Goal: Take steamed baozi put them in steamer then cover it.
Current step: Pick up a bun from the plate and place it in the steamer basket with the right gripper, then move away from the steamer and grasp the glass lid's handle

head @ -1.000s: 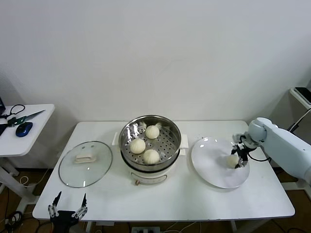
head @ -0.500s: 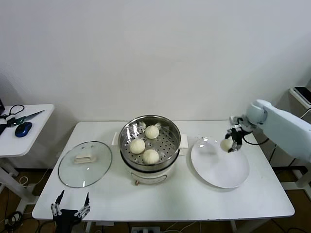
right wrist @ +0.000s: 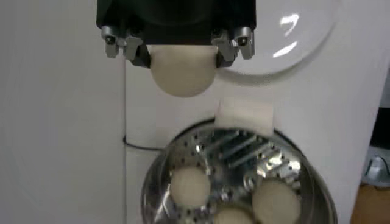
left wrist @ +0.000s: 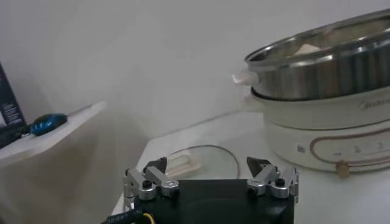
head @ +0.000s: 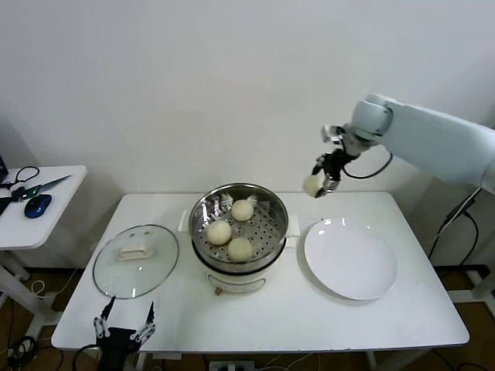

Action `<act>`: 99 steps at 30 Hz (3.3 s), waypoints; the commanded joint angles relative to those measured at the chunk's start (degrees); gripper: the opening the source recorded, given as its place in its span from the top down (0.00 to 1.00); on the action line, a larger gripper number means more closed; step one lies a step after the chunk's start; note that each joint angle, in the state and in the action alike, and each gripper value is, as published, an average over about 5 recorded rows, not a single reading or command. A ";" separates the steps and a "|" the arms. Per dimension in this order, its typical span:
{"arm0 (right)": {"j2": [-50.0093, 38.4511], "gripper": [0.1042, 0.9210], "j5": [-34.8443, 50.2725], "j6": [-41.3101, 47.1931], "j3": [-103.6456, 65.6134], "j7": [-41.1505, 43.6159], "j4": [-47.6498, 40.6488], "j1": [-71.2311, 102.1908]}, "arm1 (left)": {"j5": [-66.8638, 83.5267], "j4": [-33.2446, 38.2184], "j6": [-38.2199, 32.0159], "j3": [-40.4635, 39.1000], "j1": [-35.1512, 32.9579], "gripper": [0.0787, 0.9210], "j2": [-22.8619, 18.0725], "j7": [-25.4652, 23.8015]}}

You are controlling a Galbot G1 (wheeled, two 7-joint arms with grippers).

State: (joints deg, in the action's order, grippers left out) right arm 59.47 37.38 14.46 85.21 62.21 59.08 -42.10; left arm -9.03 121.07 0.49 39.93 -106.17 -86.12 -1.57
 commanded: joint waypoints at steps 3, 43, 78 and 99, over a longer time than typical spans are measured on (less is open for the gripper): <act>16.10 0.28 17.62 3.47 11.75 -4.27 1.83 -6.84 | 0.29 0.07 -0.09 -0.97 0.32 0.12 0.37 -0.10; 17.01 0.13 9.33 4.24 10.06 -7.80 -0.02 5.27 | 1.29 -1.51 0.97 0.44 2.85 0.12 1.51 -0.34; -22.79 0.12 12.12 -24.49 -56.18 -49.55 22.66 53.11 | -2.40 0.94 1.28 2.65 5.14 0.12 0.73 -0.21; -10.75 0.12 -2.59 -20.26 -106.62 -49.91 34.50 103.77 | -62.74 0.83 -0.14 5.20 9.87 0.12 4.63 1.20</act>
State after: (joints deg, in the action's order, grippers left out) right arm 43.68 42.42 -5.80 4.11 14.38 87.66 35.27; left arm -35.64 123.42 -0.12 44.64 -98.14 -84.17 -1.14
